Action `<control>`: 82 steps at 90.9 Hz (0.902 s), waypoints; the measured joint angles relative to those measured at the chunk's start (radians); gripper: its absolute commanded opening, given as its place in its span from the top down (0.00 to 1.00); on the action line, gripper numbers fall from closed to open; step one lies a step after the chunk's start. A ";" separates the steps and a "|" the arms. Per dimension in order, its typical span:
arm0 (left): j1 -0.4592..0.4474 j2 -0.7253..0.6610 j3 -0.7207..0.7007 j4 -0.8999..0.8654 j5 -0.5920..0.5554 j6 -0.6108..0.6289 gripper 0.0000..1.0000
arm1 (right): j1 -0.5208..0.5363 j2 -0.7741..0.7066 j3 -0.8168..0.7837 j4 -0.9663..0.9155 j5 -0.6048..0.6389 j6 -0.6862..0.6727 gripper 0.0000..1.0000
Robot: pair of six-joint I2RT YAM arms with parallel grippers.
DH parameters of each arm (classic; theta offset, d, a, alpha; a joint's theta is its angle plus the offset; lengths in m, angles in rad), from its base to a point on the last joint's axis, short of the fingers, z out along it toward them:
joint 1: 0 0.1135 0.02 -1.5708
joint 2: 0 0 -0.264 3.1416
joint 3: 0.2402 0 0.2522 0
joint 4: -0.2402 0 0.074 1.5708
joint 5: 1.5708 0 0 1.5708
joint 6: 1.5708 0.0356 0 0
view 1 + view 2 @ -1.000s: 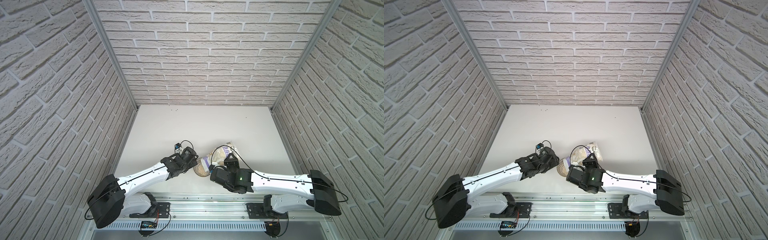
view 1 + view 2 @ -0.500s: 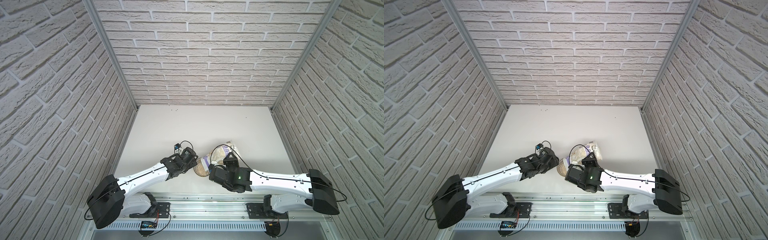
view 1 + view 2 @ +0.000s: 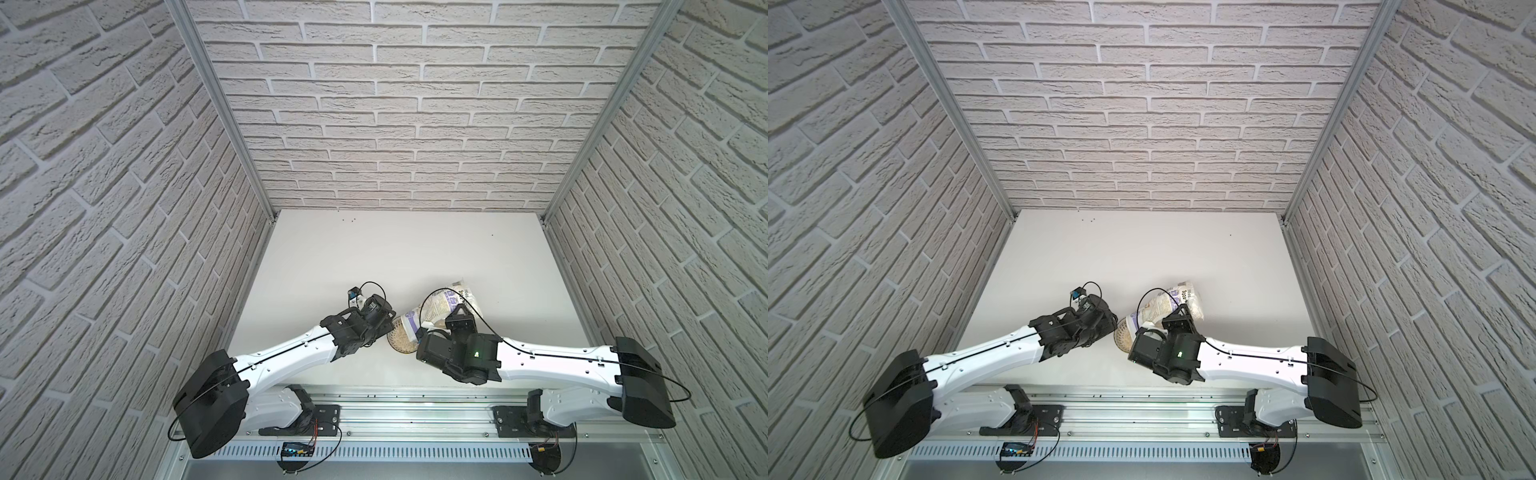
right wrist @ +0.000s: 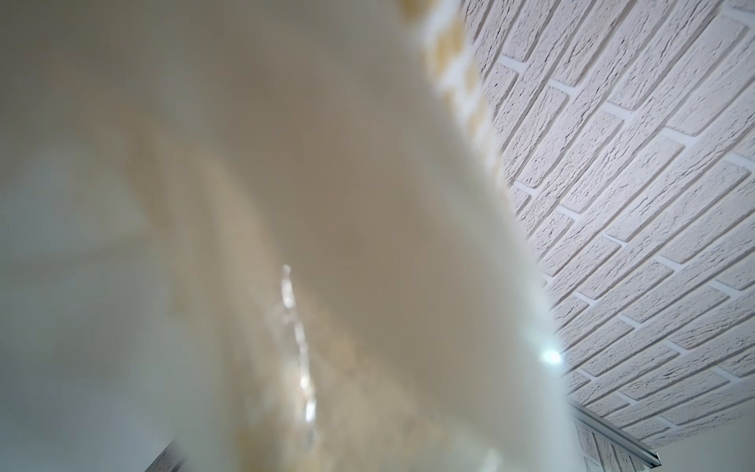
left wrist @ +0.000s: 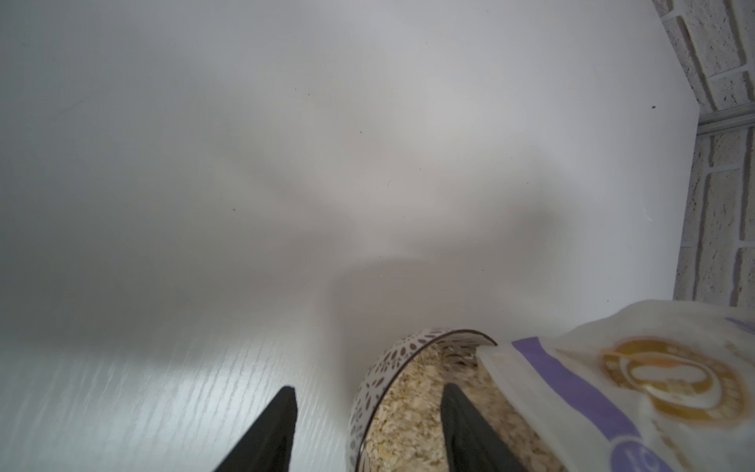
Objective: Pour the oats into the breakfast bowl
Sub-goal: Pour the oats into the bowl.
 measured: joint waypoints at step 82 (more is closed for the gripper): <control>0.000 -0.011 0.000 -0.003 -0.007 -0.002 0.41 | 0.033 0.006 0.008 -0.043 0.005 0.054 0.97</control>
